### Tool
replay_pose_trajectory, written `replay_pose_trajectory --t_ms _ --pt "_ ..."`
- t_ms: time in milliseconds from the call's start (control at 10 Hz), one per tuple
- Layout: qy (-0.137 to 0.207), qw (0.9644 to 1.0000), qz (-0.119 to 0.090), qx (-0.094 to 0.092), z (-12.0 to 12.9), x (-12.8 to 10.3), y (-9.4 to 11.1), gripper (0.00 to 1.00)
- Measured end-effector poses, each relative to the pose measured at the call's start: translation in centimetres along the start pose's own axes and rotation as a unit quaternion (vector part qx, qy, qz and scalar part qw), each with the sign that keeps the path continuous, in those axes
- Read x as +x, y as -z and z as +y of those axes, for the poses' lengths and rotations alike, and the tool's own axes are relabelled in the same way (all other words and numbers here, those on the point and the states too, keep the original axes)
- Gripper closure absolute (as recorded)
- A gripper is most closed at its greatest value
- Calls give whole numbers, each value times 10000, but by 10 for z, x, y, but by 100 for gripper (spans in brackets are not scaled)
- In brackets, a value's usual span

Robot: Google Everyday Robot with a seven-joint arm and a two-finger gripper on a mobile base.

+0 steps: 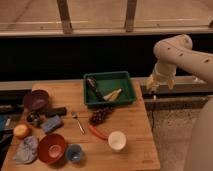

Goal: Place pepper in purple bowl

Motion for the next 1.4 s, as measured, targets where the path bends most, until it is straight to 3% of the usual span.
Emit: replay_pose_trajectory --t_ms 800,1000,1200,1300,1400 --pt "64 9999 -83 68 1 -3 -1 35" --pt "438 9988 -218 -12 29 -13 -2 35" --pt "1020 9944 -262 -96 69 -20 -4 35" --pt "1399 9897 -253 -149 97 -22 -7 35" --pt "1854 9822 -196 -212 129 -20 -13 35"
